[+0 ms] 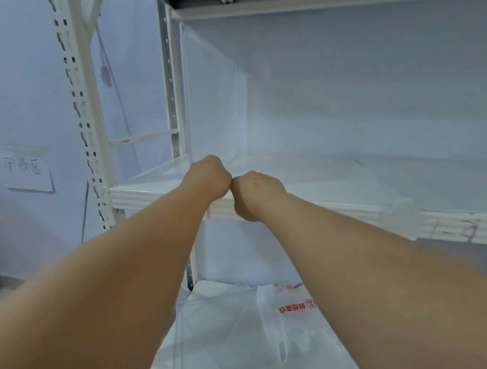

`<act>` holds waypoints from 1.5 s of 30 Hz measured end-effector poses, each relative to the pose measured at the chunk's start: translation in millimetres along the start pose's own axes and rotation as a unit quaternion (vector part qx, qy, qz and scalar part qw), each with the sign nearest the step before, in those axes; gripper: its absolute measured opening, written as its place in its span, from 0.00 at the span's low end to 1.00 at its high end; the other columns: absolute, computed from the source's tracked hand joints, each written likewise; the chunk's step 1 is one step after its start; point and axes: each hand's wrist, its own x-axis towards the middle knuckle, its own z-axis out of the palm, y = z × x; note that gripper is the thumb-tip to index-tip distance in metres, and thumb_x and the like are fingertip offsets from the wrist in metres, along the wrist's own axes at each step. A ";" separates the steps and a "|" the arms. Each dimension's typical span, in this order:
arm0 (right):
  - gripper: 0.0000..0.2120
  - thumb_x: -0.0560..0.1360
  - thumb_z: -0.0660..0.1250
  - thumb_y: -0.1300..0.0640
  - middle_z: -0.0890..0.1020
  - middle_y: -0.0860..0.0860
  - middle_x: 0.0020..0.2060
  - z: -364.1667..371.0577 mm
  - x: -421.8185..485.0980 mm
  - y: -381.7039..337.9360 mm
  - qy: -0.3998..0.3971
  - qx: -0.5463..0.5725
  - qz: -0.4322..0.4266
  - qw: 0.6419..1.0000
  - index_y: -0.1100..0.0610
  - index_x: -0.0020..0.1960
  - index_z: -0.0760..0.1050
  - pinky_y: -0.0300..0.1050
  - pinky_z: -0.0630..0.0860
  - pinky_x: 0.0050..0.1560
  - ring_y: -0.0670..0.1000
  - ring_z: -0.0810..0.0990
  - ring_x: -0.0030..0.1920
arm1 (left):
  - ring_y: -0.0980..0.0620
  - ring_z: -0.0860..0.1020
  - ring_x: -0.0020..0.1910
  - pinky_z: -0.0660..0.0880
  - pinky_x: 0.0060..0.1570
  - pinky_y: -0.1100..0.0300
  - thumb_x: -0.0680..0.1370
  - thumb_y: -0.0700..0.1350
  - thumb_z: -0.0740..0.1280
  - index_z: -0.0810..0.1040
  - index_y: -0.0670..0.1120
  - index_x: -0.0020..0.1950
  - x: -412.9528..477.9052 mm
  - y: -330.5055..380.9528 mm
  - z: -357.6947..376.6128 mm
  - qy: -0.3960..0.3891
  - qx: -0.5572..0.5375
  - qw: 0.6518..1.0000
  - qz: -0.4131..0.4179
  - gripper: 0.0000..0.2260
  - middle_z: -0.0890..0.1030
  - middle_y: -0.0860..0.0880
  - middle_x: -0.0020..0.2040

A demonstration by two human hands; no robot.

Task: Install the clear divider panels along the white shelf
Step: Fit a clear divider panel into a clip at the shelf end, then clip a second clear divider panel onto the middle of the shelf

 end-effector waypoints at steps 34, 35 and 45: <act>0.23 0.76 0.56 0.63 0.71 0.56 0.63 6.5 -159.2 290.6 -0.016 -0.050 0.211 0.976 0.55 0.71 0.63 0.53 0.63 0.67 0.59 0.63 0.70 | 0.42 0.77 0.56 0.69 0.44 0.56 0.75 0.31 0.59 0.74 0.39 0.59 -102.6 234.5 147.1 -0.059 0.257 0.928 0.264 0.14 0.75 0.42 0.57; 0.23 0.77 0.55 0.62 0.70 0.56 0.65 9.6 -158.3 291.8 -0.020 -0.056 0.214 0.975 0.54 0.72 0.62 0.54 0.60 0.69 0.59 0.61 0.72 | 0.42 0.77 0.56 0.70 0.44 0.56 0.74 0.29 0.59 0.74 0.39 0.59 -100.4 235.4 147.1 -0.051 0.263 0.927 0.263 0.15 0.76 0.42 0.57; 0.13 0.76 0.58 0.65 0.72 0.58 0.58 16.4 -154.2 293.1 0.021 -0.078 0.226 0.971 0.62 0.60 0.71 0.51 0.65 0.63 0.59 0.74 0.58 | 0.42 0.76 0.57 0.73 0.46 0.57 0.75 0.30 0.59 0.74 0.43 0.63 -77.0 237.3 151.1 -0.012 0.263 0.928 0.264 0.19 0.76 0.43 0.59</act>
